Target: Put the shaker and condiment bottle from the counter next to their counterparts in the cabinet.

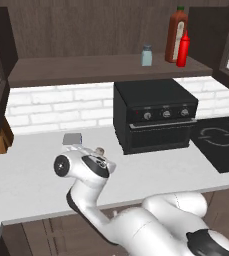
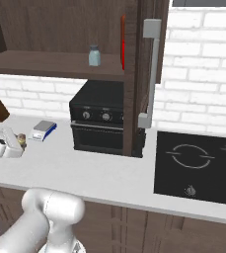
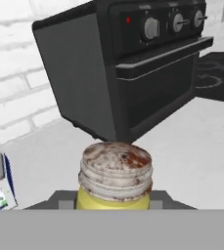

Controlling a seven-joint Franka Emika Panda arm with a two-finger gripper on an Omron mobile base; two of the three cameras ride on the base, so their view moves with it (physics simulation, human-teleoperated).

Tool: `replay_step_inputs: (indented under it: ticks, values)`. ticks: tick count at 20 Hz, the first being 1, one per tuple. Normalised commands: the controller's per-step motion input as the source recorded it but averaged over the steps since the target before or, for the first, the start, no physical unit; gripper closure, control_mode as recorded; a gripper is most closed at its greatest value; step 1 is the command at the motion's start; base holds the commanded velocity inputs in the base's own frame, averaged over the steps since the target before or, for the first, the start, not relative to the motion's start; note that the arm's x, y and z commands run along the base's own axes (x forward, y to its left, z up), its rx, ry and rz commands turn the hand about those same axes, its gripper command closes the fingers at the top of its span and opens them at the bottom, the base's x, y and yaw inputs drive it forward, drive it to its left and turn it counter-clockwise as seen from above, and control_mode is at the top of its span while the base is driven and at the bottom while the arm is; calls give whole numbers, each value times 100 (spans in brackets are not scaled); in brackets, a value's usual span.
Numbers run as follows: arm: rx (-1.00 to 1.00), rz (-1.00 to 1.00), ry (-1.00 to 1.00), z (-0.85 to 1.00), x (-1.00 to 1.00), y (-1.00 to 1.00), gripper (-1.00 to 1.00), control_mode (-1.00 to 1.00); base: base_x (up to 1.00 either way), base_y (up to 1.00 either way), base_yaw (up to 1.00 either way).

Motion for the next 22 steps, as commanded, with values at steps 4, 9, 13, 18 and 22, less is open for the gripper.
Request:
replay_step_inputs:
  ticks: [4,9,13,18,22]
  values:
    - [3,3,-8,58,-28,-28,100,-100,0,0,0]
    - [4,4,-9,61,-30,-36,100,-100,0,0,0]
    - [4,3,-5,66,-18,-32,100,-100,0,0,0]
    - [5,0,-1,76,-19,-26,100,-100,0,0,0]
    - [6,0,0,83,-23,-18,100,-100,0,0,0]
